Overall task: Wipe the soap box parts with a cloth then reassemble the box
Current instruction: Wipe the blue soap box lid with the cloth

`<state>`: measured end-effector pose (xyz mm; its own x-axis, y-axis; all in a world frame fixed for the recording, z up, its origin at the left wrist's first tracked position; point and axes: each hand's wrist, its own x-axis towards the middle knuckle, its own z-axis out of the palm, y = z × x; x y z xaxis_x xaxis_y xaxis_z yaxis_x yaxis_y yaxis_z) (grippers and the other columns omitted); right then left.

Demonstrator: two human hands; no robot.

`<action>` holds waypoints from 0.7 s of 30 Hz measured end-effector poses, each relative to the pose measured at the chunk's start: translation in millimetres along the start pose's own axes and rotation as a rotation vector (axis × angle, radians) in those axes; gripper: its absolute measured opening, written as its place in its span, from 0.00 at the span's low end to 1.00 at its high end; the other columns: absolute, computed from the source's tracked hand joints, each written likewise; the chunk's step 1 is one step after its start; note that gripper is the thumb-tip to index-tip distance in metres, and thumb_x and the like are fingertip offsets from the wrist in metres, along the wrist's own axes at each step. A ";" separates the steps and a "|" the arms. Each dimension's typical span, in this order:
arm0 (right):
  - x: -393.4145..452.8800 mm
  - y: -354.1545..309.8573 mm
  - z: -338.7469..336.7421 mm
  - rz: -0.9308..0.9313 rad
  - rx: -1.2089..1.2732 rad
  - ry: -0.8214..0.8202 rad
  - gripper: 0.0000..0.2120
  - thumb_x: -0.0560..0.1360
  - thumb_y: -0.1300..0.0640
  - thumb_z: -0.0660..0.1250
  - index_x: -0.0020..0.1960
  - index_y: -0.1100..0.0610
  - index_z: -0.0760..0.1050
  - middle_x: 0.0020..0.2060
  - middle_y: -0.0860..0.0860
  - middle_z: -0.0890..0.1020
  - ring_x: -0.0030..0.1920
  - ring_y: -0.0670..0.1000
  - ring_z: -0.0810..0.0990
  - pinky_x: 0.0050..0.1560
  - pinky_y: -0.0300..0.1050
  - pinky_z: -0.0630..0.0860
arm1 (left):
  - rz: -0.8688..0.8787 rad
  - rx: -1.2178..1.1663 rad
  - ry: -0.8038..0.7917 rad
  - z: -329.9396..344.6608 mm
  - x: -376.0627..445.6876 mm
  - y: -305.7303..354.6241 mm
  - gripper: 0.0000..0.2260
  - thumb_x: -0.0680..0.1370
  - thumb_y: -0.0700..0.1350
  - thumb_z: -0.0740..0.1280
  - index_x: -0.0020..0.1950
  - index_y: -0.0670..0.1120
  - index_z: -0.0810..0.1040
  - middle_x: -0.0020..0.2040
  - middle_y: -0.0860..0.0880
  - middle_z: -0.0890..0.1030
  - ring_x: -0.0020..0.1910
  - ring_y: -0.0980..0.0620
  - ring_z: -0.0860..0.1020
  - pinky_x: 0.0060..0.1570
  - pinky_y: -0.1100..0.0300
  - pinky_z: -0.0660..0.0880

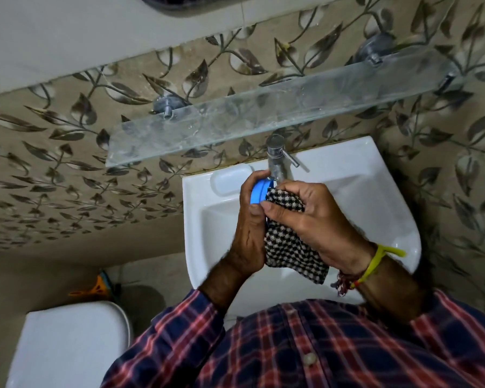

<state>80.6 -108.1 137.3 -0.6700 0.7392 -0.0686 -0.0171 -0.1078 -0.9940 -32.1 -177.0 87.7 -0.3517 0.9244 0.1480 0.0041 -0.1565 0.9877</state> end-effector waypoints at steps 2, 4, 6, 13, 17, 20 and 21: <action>-4.7 2.0 0.4 -0.040 -0.069 -0.022 0.06 0.76 0.61 0.73 0.49 0.64 0.81 0.43 0.64 0.82 0.47 0.64 0.82 0.50 0.62 0.81 | 0.002 -0.025 -0.017 -1.5 3.6 4.9 0.23 0.84 0.53 0.45 0.73 0.39 0.59 0.58 0.48 0.78 0.54 0.49 0.79 0.57 0.56 0.74; -7.7 2.3 -1.2 -0.037 -0.090 -0.069 0.05 0.76 0.61 0.73 0.49 0.62 0.81 0.45 0.60 0.81 0.47 0.61 0.82 0.50 0.59 0.81 | 0.018 -0.034 -0.052 -2.9 5.6 8.4 0.27 0.84 0.56 0.44 0.73 0.37 0.58 0.55 0.58 0.79 0.51 0.58 0.79 0.54 0.63 0.74; -6.1 1.2 -4.1 0.000 -0.079 -0.083 0.04 0.76 0.62 0.72 0.51 0.59 0.82 0.46 0.56 0.83 0.47 0.57 0.84 0.48 0.53 0.83 | 0.012 -0.007 -0.064 -4.2 2.1 8.8 0.31 0.83 0.61 0.45 0.74 0.37 0.58 0.56 0.58 0.80 0.54 0.58 0.79 0.55 0.64 0.75; 0.9 4.1 2.9 0.193 0.277 0.073 0.10 0.71 0.64 0.75 0.52 0.64 0.82 0.43 0.60 0.87 0.41 0.60 0.87 0.40 0.54 0.85 | -0.088 -0.030 -0.002 -3.2 9.2 11.6 0.39 0.77 0.70 0.48 0.77 0.44 0.60 0.51 0.50 0.82 0.52 0.50 0.81 0.54 0.55 0.78; -1.0 5.9 -1.2 0.138 0.161 -0.007 0.09 0.72 0.67 0.74 0.53 0.62 0.83 0.43 0.58 0.87 0.42 0.55 0.87 0.41 0.48 0.83 | -0.107 -0.059 -0.009 -4.3 14.0 13.6 0.37 0.77 0.67 0.46 0.77 0.44 0.63 0.46 0.45 0.79 0.47 0.48 0.79 0.50 0.57 0.79; -3.4 8.1 -2.4 0.156 0.038 -0.078 0.09 0.74 0.67 0.72 0.55 0.61 0.82 0.45 0.56 0.88 0.45 0.53 0.87 0.45 0.46 0.83 | -0.119 -0.067 -0.008 -4.8 14.0 12.5 0.37 0.76 0.66 0.45 0.77 0.45 0.64 0.45 0.51 0.81 0.45 0.52 0.80 0.47 0.60 0.79; -2.8 7.5 -3.0 0.175 0.043 -0.081 0.10 0.75 0.67 0.71 0.55 0.61 0.82 0.46 0.57 0.88 0.46 0.54 0.87 0.44 0.46 0.83 | -0.140 -0.075 -0.016 -4.3 12.2 12.0 0.36 0.76 0.66 0.45 0.77 0.47 0.64 0.47 0.49 0.81 0.47 0.50 0.81 0.49 0.58 0.80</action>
<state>84.6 -109.0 129.9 -0.7233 0.6507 -0.2311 0.0744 -0.2593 -0.9629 -40.3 -169.1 101.1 -0.3289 0.9443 0.0106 -0.1144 -0.0510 0.9921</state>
